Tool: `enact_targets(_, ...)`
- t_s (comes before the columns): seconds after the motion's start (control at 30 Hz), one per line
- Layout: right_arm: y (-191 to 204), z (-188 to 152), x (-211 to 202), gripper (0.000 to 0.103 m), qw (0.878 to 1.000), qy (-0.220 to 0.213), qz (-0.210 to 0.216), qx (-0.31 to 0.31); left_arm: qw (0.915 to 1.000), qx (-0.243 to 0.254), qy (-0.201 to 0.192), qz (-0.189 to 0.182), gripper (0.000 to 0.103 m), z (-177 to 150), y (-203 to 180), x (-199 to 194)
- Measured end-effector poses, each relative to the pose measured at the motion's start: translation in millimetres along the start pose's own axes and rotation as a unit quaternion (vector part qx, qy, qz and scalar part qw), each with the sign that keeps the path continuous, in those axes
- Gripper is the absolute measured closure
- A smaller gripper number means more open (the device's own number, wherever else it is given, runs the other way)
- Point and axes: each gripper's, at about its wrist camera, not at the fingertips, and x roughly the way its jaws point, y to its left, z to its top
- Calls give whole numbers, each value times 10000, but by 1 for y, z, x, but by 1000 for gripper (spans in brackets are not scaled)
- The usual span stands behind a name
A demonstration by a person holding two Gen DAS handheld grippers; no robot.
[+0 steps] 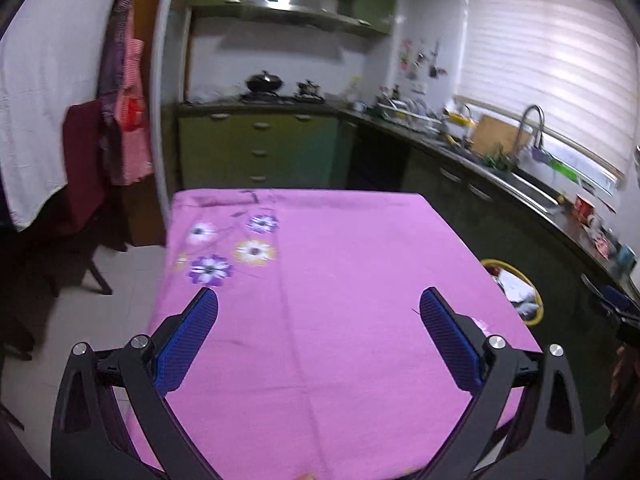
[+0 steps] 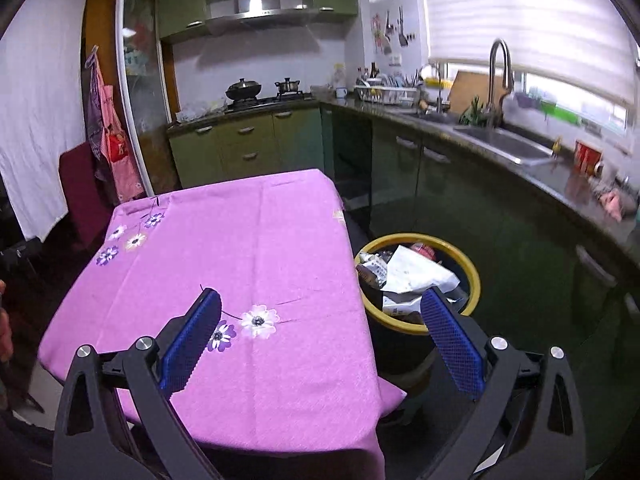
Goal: Collect trash
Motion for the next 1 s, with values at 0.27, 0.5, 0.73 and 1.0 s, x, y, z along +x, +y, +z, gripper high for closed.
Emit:
enact_targets(0.27,17,-13,-24,5,9998,-59,-162,-133,9998,134,-79,-90,7,-9,-7,-17)
enact_targets(0.5,16,-19,-39,5,9996,-180,-208,-89,9995,216,-173,-117,7,-13,-13,-30)
enact_targets(0.73,14,-20,-43,5,9995,-230,-189,-81,9993,316,-162,-130,7,-12,-17,-31)
enact_targets(1.0,13,-19,-42,5,9995,-228,-193,-80,9992,361,-120,-151,7,-12,-19,-29)
